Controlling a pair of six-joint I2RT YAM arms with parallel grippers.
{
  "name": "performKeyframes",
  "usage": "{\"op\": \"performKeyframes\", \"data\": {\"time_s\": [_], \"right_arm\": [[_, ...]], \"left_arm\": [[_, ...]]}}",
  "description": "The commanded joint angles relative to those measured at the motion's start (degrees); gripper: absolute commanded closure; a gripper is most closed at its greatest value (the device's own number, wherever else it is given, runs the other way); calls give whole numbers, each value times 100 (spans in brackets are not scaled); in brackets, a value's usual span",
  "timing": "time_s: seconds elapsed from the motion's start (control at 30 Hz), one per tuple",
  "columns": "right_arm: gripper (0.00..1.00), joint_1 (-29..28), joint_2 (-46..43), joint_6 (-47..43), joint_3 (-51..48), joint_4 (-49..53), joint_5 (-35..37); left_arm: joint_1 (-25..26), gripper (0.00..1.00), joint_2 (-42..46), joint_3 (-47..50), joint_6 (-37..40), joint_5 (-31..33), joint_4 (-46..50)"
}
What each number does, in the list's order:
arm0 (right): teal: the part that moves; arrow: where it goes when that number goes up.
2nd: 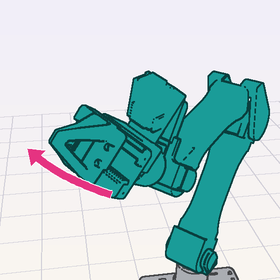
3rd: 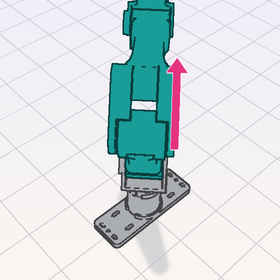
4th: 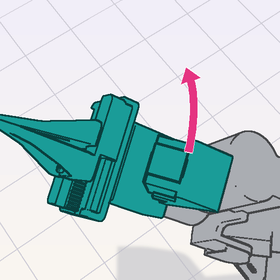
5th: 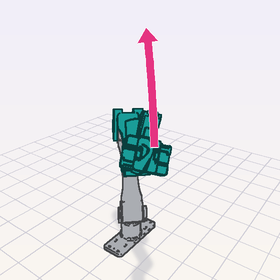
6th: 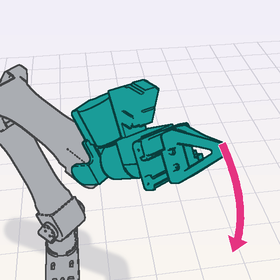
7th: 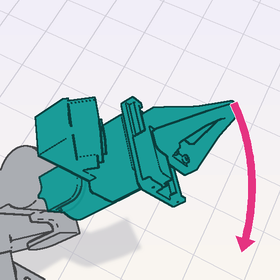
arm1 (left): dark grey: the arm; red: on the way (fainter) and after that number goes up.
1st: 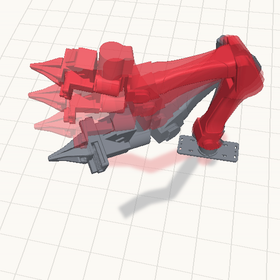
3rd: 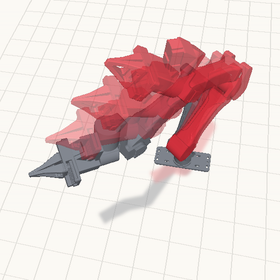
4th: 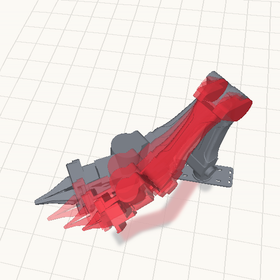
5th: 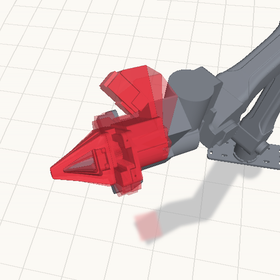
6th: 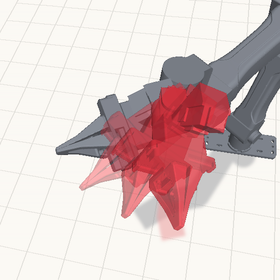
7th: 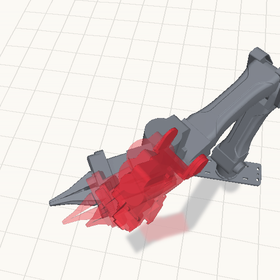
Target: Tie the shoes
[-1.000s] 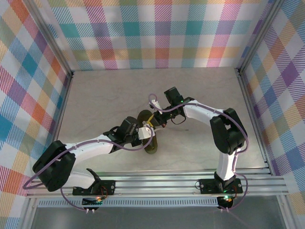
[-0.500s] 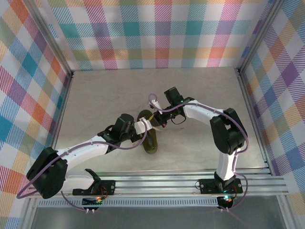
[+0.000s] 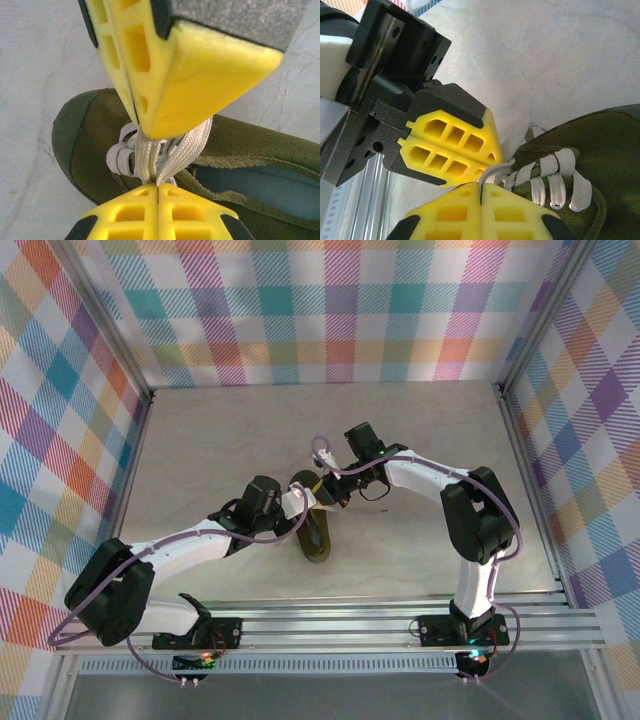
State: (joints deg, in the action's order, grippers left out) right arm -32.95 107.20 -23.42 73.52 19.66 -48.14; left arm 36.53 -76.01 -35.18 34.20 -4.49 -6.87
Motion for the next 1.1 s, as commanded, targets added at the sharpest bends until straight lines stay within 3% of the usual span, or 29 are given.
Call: {"op": "performKeyframes", "data": {"time_s": [0.0,0.23,0.5,0.6,0.87,1.07], "right_arm": [[100,52,-133,-118,26,1,-322],[100,47,-66,-141,73,79,-437],[100,43,-24,-238,148,265,-485],[100,43,-1,-280,196,344,-485],[100,41,3,-357,232,442,-445],[100,43,36,-352,244,451,-518]], "left_arm": [[-57,92,-56,-165,-88,-173,-330],[-85,71,-192,-199,-87,-123,-524],[-120,65,-405,-261,-27,-93,-717],[-138,67,-466,-296,-8,-155,-745],[-199,88,-382,-231,-18,-291,-834],[-204,94,-391,-251,2,-500,-720]]}}
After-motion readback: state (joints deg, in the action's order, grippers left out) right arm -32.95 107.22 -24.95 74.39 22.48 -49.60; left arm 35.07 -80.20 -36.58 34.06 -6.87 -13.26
